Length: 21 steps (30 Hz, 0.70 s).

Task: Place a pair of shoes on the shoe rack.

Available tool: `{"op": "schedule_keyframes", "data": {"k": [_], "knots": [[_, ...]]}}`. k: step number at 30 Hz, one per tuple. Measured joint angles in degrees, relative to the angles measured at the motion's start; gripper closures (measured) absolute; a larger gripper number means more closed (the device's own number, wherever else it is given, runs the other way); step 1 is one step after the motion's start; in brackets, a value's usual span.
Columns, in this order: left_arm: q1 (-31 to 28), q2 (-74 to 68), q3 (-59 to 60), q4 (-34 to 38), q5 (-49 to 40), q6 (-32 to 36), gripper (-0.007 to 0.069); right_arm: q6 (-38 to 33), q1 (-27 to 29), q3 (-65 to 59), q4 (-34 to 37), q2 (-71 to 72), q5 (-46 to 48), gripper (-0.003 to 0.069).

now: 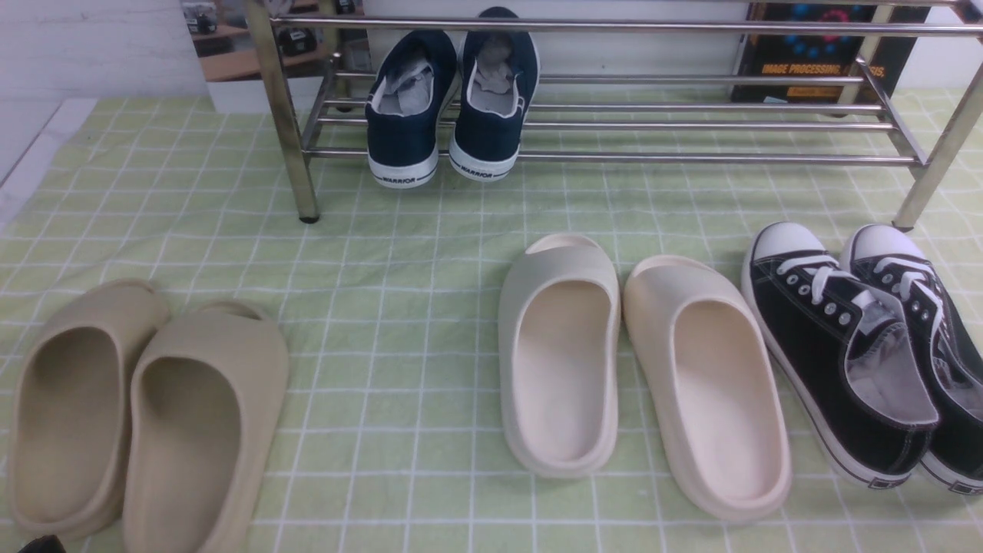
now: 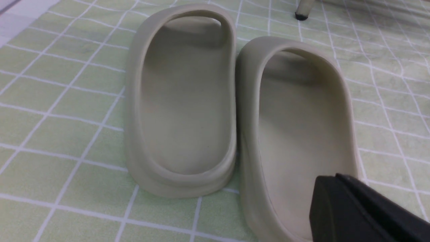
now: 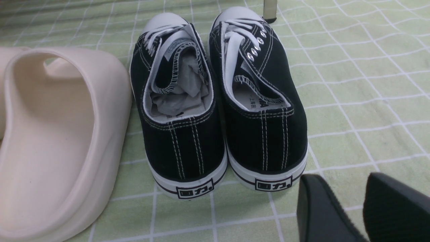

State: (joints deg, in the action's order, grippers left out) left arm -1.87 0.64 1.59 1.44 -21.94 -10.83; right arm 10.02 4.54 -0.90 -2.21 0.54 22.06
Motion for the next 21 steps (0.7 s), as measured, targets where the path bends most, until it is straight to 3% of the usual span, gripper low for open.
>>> {"op": "schedule_keyframes", "data": {"k": [21], "knots": [[0.7, 0.0, 0.0, 0.4, 0.2, 0.2, 0.0638, 0.0, 0.0, 0.0, 0.0, 0.0, 0.0, 0.0419]]}}
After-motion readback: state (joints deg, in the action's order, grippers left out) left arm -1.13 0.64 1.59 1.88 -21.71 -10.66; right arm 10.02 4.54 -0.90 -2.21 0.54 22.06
